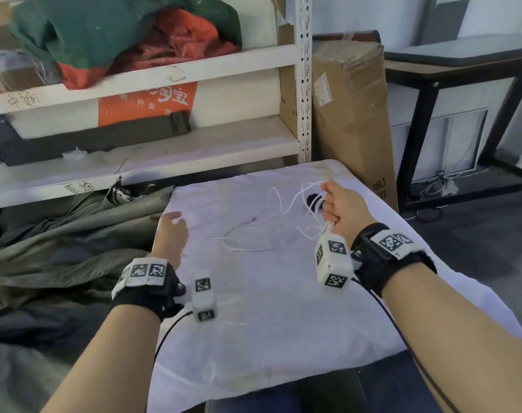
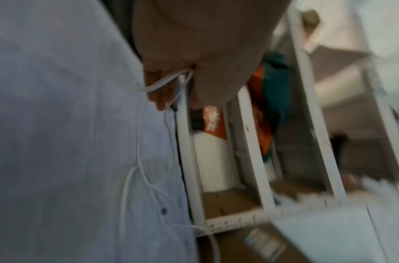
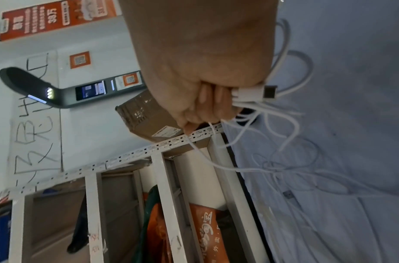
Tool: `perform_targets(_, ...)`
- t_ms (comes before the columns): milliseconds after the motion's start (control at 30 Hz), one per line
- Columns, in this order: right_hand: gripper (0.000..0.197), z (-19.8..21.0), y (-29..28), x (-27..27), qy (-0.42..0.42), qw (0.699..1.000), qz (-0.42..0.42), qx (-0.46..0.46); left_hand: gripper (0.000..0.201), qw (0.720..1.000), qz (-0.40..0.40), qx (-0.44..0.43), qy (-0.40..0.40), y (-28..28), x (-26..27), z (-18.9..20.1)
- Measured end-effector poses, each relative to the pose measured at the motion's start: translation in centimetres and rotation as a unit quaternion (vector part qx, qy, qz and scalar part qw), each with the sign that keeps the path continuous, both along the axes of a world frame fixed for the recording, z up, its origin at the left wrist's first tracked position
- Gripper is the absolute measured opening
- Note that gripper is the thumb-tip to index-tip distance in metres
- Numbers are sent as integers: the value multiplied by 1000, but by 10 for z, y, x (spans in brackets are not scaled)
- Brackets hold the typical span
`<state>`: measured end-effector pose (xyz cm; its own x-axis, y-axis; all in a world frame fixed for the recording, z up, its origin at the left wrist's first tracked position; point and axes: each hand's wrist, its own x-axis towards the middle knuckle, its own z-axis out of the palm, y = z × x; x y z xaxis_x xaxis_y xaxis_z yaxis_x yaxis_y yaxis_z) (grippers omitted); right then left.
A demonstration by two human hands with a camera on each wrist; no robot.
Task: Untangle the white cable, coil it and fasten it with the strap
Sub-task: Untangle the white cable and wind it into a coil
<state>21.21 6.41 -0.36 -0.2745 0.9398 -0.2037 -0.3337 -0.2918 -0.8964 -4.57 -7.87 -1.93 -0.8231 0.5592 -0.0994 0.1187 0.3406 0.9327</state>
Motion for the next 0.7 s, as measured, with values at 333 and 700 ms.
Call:
perform_targets(333, 31, 27, -20, -11, -59, 972, 199, 109, 42, 836, -358, -8, 416, 38, 70, 19)
perform_targets(700, 29, 29, -9, 9, 3, 998, 36, 45, 44, 883, -428, -20, 192, 40, 87, 23)
